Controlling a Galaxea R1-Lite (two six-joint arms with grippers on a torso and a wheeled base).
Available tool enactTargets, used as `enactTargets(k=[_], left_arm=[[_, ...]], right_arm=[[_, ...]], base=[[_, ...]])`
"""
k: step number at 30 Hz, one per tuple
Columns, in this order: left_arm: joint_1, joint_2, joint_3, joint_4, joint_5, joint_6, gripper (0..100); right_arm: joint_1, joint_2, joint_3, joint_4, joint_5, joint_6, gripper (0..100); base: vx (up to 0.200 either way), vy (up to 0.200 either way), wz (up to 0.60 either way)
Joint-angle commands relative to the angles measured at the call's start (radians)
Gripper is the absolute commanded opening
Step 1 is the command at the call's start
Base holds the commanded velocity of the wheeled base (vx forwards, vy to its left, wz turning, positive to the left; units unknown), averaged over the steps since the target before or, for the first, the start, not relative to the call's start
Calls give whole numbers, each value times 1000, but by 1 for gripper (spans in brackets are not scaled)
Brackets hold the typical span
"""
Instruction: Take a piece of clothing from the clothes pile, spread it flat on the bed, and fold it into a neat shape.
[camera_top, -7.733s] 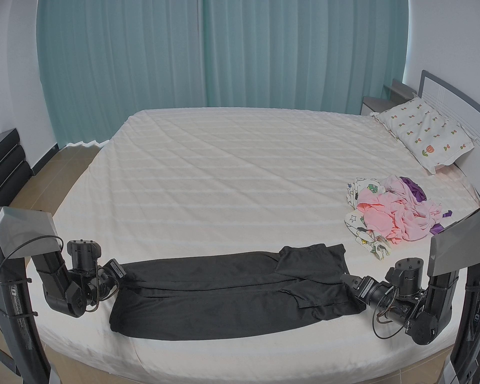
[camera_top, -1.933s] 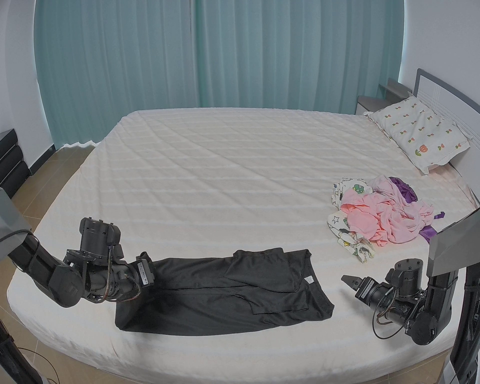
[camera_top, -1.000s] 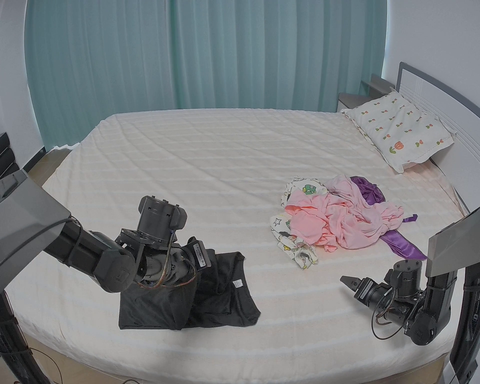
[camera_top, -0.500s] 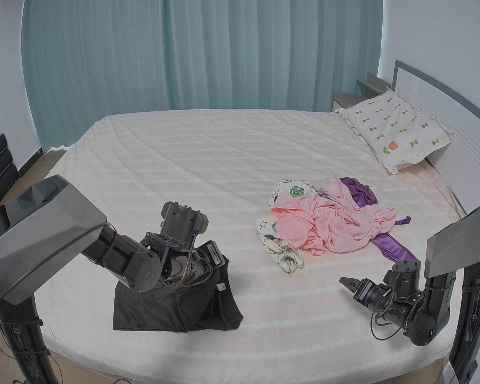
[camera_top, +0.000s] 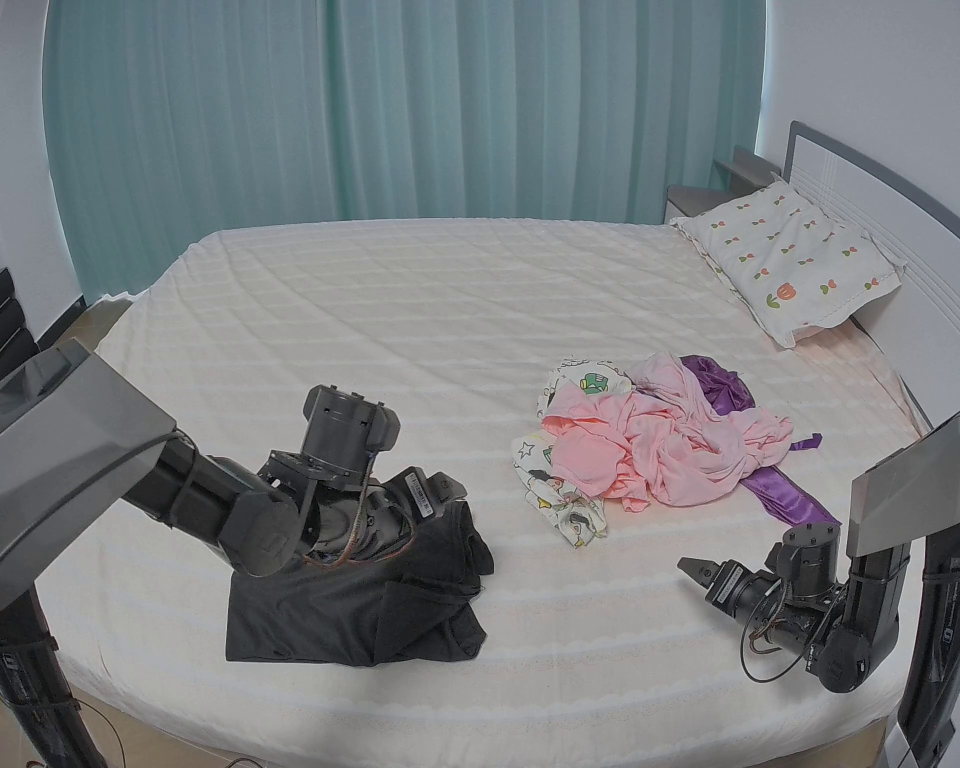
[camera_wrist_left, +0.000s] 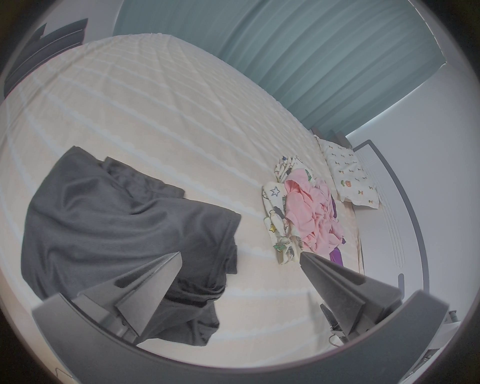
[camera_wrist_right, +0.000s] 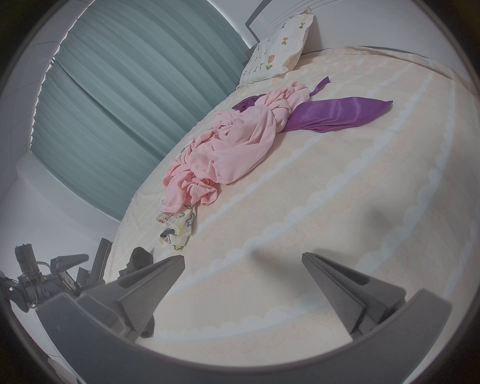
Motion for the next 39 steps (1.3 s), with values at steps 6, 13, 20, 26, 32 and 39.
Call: enactTargets(k=[6, 13, 20, 26, 32, 39], left_arm=[[101, -105, 200, -5, -21, -9, 100], [118, -193, 298, -7, -24, -81, 100], [115, -213, 372, -4, -41, -103, 100], [106, -202, 415, -11, -52, -126, 100], [113, -207, 430, -82, -55, -135, 100], [187, -208, 436, -87, -102, -135, 100]], right_arm=[[5, 0, 8, -12, 0, 2, 100], [34, -3, 13, -13, -5, 3, 100], [38, -1, 13, -12, -8, 5, 100], [38, -1, 13, -12, -5, 5, 100], [39, -1, 11, -12, -3, 5, 100], [54, -3, 11, -12, -6, -1, 100]], base=[[0, 0, 0], [-114, 0, 0], [-57, 0, 0], [0, 0, 0], [0, 0, 0], [0, 171, 0]])
